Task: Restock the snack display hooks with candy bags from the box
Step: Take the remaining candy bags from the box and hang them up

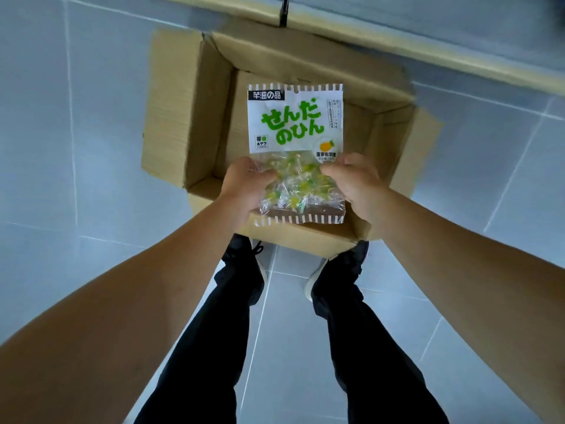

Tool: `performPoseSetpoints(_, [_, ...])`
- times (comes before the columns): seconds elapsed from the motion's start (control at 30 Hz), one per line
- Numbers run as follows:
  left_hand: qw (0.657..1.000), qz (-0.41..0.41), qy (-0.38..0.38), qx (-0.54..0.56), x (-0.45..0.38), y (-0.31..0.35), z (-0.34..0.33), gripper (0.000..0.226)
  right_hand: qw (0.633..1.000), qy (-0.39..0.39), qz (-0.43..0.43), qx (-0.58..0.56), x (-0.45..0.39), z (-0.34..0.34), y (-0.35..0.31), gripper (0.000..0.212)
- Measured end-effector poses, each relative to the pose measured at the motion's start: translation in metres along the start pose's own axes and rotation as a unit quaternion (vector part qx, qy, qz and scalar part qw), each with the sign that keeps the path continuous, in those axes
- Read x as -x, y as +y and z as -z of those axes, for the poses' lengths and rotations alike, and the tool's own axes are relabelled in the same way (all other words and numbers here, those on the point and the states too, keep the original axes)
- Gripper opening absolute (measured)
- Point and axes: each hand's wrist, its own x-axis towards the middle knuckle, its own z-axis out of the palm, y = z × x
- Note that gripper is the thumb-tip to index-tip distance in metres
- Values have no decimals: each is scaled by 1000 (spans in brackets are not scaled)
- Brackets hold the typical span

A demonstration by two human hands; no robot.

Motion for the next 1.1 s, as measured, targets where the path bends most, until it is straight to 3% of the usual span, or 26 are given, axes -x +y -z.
performPoseSetpoints(0.17, [999,-33,4,19,122,31,14,30,999,-14,36,5,114,60,-26,14])
performPoseSetpoints(0.3, [997,-66,-3,29,232,56,24,19,998,-9,67,-6,212,113,-43,13])
performPoseSetpoints(0.53, [992,-113,18,50,400,76,36,29,992,4,124,-40,355,175,-50,21])
performPoseSetpoints(0.9, [971,-215,4,107,571,36,45,47,965,36,232,-116,518,218,-10,16])
performPoseSetpoints(1.1, [940,-321,20,112,665,3,57,16,939,76,317,-112,609,230,20,34])
